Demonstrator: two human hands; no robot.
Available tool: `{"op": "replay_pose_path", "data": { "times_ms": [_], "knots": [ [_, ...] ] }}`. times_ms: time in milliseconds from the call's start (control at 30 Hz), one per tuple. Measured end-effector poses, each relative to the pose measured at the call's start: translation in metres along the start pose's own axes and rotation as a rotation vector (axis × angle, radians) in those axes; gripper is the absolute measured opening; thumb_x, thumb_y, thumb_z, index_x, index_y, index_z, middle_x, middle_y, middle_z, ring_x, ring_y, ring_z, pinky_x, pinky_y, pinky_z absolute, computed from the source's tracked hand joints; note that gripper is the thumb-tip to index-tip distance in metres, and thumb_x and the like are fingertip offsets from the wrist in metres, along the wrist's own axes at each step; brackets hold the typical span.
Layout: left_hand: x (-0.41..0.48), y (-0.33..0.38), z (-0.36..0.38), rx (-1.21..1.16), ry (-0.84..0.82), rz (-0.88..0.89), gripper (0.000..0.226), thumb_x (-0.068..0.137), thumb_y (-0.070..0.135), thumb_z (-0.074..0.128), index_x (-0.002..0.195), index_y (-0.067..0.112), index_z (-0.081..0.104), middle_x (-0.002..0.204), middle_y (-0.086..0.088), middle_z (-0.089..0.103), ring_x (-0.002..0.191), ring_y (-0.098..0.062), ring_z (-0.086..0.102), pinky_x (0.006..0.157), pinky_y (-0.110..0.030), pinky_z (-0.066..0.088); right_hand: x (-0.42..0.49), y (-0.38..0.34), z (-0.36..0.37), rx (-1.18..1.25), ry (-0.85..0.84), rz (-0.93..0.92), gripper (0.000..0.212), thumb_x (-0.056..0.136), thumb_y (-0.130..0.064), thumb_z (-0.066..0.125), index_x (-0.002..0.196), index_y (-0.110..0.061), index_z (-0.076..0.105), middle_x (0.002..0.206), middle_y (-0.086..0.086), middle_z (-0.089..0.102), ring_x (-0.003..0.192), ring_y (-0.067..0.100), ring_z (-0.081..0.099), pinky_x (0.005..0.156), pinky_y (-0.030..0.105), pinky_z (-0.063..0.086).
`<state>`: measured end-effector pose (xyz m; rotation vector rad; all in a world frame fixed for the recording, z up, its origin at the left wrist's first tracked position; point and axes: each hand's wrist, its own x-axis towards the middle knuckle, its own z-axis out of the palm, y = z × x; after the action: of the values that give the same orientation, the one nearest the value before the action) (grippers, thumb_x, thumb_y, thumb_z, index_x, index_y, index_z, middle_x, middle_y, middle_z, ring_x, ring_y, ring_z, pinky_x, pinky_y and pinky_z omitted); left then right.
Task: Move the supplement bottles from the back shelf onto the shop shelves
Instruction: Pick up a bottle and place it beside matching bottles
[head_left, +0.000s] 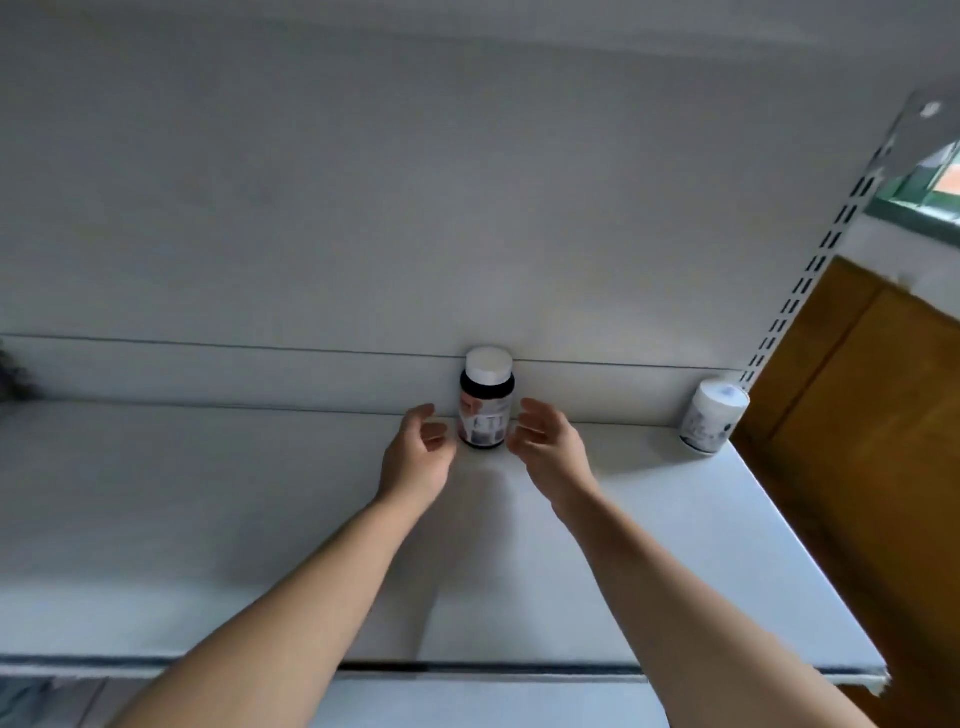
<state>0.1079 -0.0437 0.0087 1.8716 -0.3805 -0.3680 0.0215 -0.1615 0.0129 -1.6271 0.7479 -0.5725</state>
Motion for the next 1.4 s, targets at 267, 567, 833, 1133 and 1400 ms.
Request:
{"op": "replay_pose_path", "data": {
  "times_ms": [267, 567, 833, 1133, 1400],
  "knots": [
    [0.027, 0.013, 0.013, 0.118, -0.14, 0.018, 0.055, 0.072, 0.025, 0.054, 0.126, 0.018, 0.049, 0.123, -0.007, 0.062, 0.114, -0.026, 0.057, 0.098, -0.037, 0.045, 0.036, 0.009, 0.013, 0.065, -0.078, 0.012, 0.07, 0.075, -0.005, 0.071, 0.137, -0.015, 0.041, 0.125, 0.003, 0.057, 0.104, 0.014, 0.057, 0.084, 0.022, 0.047],
    [0.021, 0.007, 0.013, 0.052, -0.182, 0.087, 0.036, 0.064, 0.026, 0.068, 0.096, 0.037, 0.054, 0.101, 0.001, 0.067, 0.1, -0.021, 0.064, 0.093, -0.039, 0.05, 0.031, 0.009, 0.008, 0.126, -0.154, -0.026, 0.047, 0.081, 0.005, 0.06, 0.126, -0.007, 0.05, 0.109, 0.009, 0.064, 0.099, 0.022, 0.061, 0.081, 0.023, 0.052],
    [-0.018, 0.015, -0.006, -0.17, -0.113, 0.235, 0.04, 0.077, 0.001, 0.068, 0.107, 0.024, 0.055, 0.099, 0.003, 0.064, 0.087, -0.005, 0.063, 0.084, -0.019, 0.049, -0.018, -0.014, -0.013, 0.414, -0.187, -0.033, 0.027, 0.083, -0.005, 0.063, 0.107, -0.012, 0.051, 0.104, 0.011, 0.065, 0.097, 0.025, 0.062, 0.087, 0.038, 0.051],
    [-0.06, 0.043, -0.025, -0.275, -0.172, 0.378, 0.034, 0.066, 0.005, 0.079, 0.083, 0.027, 0.059, 0.083, 0.012, 0.069, 0.079, -0.002, 0.063, 0.059, -0.011, 0.05, -0.049, -0.034, -0.013, 0.398, -0.23, -0.191, 0.045, 0.064, -0.018, 0.073, 0.106, -0.008, 0.059, 0.097, 0.012, 0.068, 0.087, 0.025, 0.064, 0.077, 0.039, 0.052],
    [-0.062, 0.038, -0.042, -0.496, -0.359, 0.228, 0.045, 0.065, 0.027, 0.071, 0.108, 0.018, 0.061, 0.111, -0.01, 0.067, 0.106, -0.03, 0.063, 0.096, -0.053, 0.048, -0.062, -0.039, -0.018, 0.613, -0.353, -0.091, 0.065, 0.056, -0.03, 0.084, 0.109, -0.006, 0.055, 0.105, 0.014, 0.067, 0.094, 0.027, 0.065, 0.083, 0.046, 0.052]
  ]
}}
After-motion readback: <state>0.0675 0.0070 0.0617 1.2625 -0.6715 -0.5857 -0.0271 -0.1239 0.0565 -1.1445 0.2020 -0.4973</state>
